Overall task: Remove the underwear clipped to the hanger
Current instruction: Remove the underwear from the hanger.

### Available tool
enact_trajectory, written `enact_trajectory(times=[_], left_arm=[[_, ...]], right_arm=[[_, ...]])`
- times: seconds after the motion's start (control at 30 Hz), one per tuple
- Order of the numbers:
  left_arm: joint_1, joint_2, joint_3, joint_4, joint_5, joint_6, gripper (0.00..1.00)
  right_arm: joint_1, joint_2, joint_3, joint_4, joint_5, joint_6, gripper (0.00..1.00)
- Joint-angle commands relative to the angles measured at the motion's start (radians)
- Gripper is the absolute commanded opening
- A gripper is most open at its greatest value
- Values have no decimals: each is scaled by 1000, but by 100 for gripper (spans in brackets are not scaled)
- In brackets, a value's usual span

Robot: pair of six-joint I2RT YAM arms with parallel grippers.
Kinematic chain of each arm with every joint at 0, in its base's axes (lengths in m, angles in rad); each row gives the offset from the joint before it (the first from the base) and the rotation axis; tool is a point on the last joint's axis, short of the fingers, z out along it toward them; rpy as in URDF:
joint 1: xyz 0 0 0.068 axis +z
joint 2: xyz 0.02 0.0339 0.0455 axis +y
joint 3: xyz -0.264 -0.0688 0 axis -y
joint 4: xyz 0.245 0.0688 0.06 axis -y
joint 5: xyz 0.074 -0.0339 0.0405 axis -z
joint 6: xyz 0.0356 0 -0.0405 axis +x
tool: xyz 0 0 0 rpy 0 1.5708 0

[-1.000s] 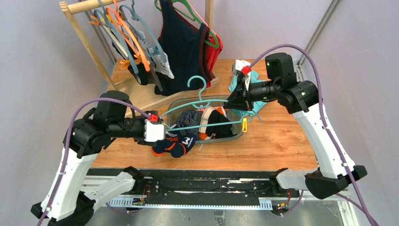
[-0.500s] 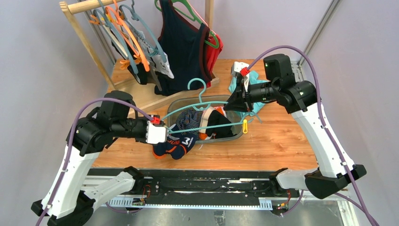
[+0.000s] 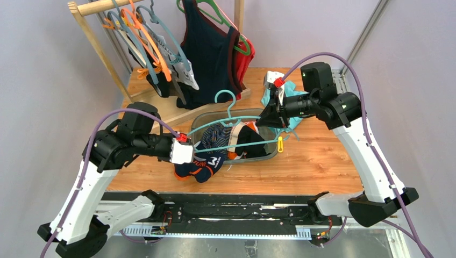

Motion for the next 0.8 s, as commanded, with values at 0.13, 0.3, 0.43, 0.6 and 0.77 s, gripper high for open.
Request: enact_trajectory(times=[0.13,0.3,0.43,0.6,0.77], left_arm=[[-13,-12,-13,-1,27,22,17],[-13,-18,-14,-1,19,24,15],[-13,-28,-11,3,21,20,33],[-13,-29,-2,5,32,0,46],[-13,-9,7,4,69,-21,37]], right_arm=[[-7,-8,-15,7,-1,-16,1],[-7,-31,-37,42,11,-2,0],[-7,-50,-43,53,19,5,0],[-8,-73,-65,69,21,10,0],[-8,-86,-69,74,9,14,0]])
